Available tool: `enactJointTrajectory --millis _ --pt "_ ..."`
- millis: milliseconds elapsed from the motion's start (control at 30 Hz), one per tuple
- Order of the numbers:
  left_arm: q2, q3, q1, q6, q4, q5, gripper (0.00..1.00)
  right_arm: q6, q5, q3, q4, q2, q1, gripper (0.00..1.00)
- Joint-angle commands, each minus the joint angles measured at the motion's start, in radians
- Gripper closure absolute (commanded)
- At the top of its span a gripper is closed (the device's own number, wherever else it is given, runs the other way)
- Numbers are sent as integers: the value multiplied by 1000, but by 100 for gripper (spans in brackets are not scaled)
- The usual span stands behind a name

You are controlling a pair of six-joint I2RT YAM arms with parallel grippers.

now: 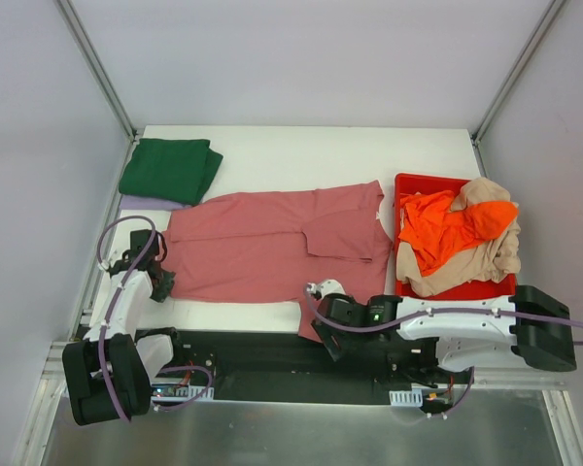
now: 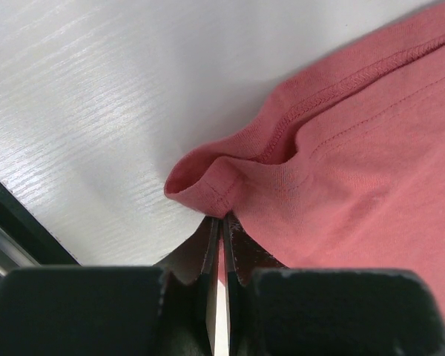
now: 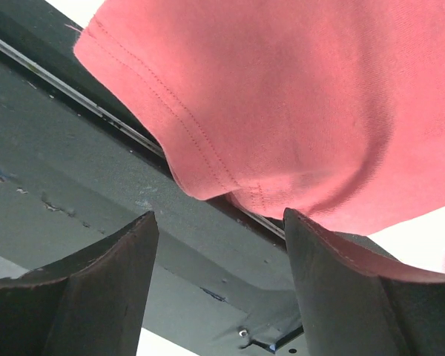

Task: Fold and stack the t-shirts
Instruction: Grap the side of the flattened tshirt closest away from the robot with both arms

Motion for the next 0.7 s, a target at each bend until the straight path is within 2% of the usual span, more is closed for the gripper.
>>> enactJointTrajectory --millis 0,100,233,300,400,467,533,667 --pt "-11 -7 8 18 4 -16 100 80 100 22 16 35 28 29" --pt "-5 -2 8 19 7 -15 100 82 129 33 57 73 29 31" --pt "-2 4 9 23 9 -19 100 72 140 74 40 161 29 41" --pt "1 7 9 24 7 -22 100 92 174 96 -3 189 27 52" --pt "-5 9 9 23 9 -22 100 128 217 108 -78 183 27 79" --pt "-9 13 9 23 9 -45 100 131 236 106 -107 154 27 86" --pt "-19 19 11 18 9 -61 100 109 243 116 -130 117 27 99" --pt "-51 21 9 -7 7 -39 100 -19 122 161 -141 69 25 98"
